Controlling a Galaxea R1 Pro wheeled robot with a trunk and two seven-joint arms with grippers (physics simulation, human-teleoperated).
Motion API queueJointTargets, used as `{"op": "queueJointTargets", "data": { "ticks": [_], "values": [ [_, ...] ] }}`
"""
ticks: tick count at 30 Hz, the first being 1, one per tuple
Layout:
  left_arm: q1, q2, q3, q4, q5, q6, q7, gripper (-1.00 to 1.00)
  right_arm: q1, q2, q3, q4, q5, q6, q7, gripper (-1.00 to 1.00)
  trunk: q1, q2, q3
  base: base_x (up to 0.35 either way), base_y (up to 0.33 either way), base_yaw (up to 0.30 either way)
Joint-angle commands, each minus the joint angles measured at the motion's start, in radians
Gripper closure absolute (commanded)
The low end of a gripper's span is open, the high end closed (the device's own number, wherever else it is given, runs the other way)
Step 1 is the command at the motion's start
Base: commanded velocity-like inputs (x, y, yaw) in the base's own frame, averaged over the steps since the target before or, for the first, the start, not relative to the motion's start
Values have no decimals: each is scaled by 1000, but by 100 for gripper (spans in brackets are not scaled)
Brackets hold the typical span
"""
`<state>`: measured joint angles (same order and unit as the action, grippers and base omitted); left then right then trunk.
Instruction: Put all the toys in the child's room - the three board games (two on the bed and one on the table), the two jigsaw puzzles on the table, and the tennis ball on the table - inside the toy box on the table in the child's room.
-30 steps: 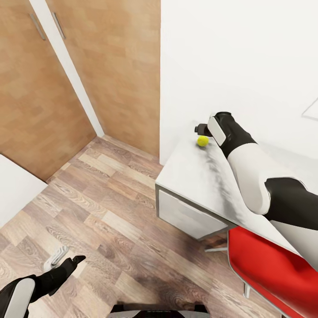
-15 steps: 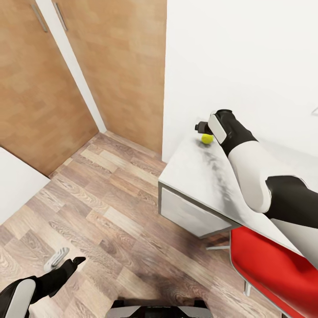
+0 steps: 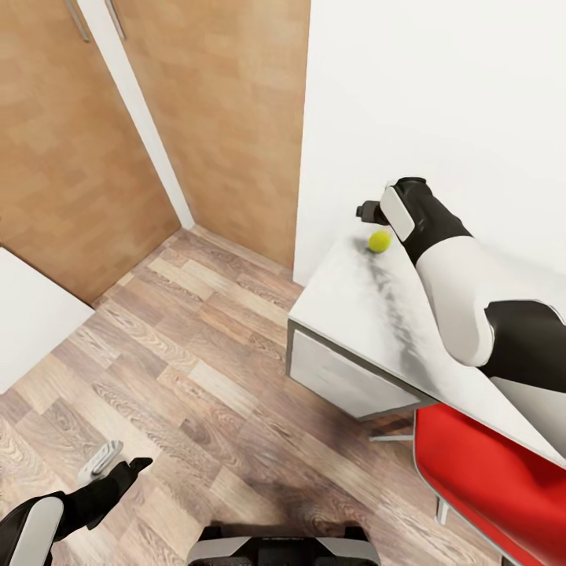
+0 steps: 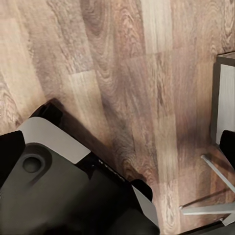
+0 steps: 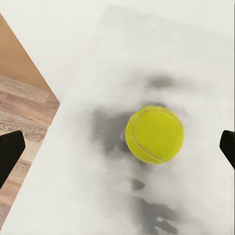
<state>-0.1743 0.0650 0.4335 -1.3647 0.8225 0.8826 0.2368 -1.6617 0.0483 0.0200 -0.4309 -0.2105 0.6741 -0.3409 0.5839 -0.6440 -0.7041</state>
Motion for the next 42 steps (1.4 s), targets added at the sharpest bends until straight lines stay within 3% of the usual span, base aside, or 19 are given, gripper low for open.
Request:
{"op": "queueJointTargets", "data": {
  "ticks": [1,16,26,42],
  "values": [
    [-1,0,1,0,10,4,9,-100,-6,-6,2,-2,-11,2,-9,-100,0,-1,-3,0,0,76],
    [-1,1,1,6,11,4,9,-100,-39,-40,4,-6,-9,0,-11,-100,0,-1,-26,0,0,74],
    [-1,3,1,17,12,4,9,-100,-31,-86,8,-9,-11,-8,-9,-100,0,-1,-32,0,0,6],
    [-2,6,3,27,16,4,1,-100,-27,-106,9,-7,-10,-12,-12,-100,0,-1,-37,0,0,-20]
  ]
}}
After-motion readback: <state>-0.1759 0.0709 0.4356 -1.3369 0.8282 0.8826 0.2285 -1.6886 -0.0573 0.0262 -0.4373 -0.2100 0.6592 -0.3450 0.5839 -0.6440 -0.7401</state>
